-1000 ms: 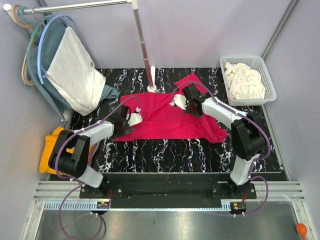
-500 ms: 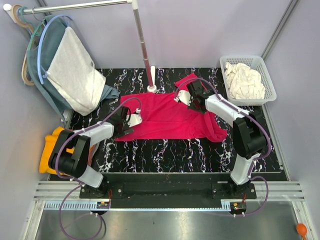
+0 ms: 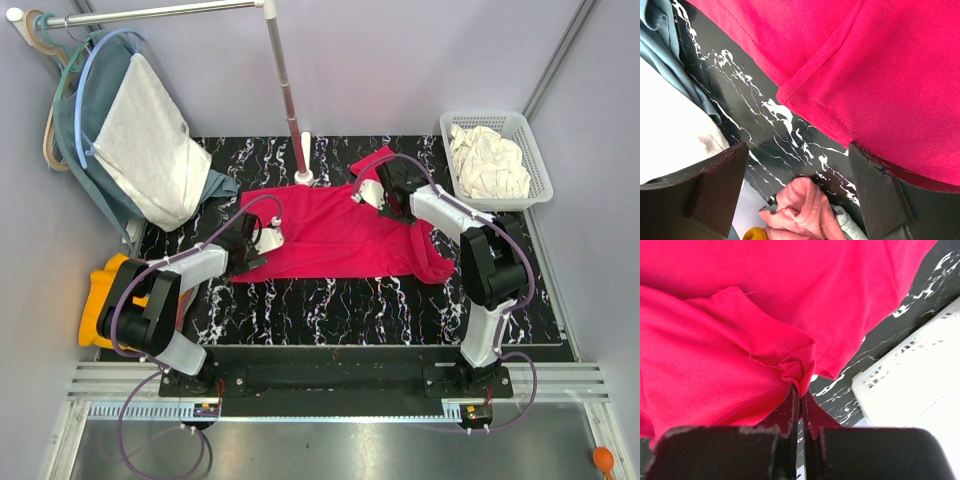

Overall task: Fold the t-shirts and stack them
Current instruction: Fold the tshirt

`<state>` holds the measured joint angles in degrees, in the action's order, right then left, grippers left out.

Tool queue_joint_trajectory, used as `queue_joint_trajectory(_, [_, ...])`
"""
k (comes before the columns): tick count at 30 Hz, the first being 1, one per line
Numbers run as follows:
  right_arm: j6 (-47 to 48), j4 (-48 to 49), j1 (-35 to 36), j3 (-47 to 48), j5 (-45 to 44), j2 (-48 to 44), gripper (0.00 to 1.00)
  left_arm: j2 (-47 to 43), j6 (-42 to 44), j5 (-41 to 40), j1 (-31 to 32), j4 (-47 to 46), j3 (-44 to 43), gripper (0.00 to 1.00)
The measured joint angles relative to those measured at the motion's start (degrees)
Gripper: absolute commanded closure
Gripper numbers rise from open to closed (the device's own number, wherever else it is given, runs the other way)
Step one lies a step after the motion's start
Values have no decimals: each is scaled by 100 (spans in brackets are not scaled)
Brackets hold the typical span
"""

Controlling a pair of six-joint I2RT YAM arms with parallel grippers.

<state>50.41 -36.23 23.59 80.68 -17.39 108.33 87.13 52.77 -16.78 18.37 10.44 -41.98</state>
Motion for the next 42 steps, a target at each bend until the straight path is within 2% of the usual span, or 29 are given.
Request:
queue_joint_trajectory(7, [37,33,-42,260,-9,63,100,0,2,0,0,2,2,14])
queue_joint_trajectory(11, [46,85,-39,422,-17,208,98,0,9,0,0,7,0,14])
queue_joint_trajectory(14, [55,107,-39,442,-20,365,92,0,31,0,0,11,2,14])
queue_joint_trajectory(17, [57,105,-42,442,-20,483,77,0,42,-2,0,13,0,14])
queue_joint_trajectory(18, [59,105,-42,439,-22,503,66,0,44,-2,0,11,2,14])
queue_joint_trajectory(20, [57,111,-42,437,-28,505,55,0,61,-4,0,7,7,14])
queue_joint_trajectory(22, [66,157,-42,411,-72,505,48,0,79,-9,0,2,13,14])
queue_joint_trajectory(26, [68,240,-48,149,-131,481,41,0,83,-31,0,-2,13,14])
queue_joint_trajectory(33, [79,260,-81,-525,-264,118,38,0,103,-140,-2,-98,85,14])
queue_joint_trajectory(42, [74,306,-92,-809,-323,-361,35,-7,127,-356,-39,-181,122,13])
